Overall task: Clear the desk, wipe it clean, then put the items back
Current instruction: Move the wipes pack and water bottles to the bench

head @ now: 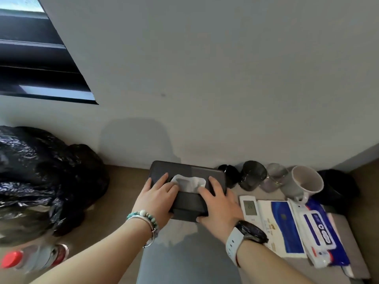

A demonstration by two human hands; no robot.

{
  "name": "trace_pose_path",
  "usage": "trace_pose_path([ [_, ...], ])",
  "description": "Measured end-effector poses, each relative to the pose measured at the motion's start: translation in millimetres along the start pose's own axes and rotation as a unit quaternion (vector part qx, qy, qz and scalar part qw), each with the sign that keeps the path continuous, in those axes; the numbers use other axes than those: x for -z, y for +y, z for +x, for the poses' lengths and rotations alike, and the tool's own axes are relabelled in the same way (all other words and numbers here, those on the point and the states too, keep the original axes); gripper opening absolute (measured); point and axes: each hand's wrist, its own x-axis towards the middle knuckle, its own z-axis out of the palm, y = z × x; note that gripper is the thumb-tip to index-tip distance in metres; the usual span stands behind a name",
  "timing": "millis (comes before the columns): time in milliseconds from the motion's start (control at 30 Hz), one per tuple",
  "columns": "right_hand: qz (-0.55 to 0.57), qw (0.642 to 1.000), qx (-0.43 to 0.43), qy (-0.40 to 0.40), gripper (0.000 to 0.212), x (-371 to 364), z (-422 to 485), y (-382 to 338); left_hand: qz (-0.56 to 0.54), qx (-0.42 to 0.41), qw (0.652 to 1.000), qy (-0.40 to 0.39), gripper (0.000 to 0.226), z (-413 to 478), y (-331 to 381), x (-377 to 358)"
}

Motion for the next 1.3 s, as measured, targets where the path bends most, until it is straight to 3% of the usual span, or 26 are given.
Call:
trace_pose_path([
  [333,-0.033,0.999,0.020,-0.026,0.064,-2.2,81.6,25.4,-0.032,0.025,0.999,0.006,0.056,76.2,-22.0,-31.1],
  [700,-0.015,0.999,0.033,-0.032,0.064,-18.9,94.9,12.1,-0.016,0.053,0.998,-0.029,0.054,74.6,-35.2,-35.7],
  [1000,-0.042,0.999,0.007,-0.031,0.065,-22.1,97.0,37.3,-0.017,0.026,0.999,0.008,0.053,94.5,-20.3,-56.5],
  [1300,-0.036,0.999,0.005,-0.002,0.068,-36.0,88.9,41.4,0.049,-0.009,0.988,0.143,0.075,93.6,-20.6,-84.0],
])
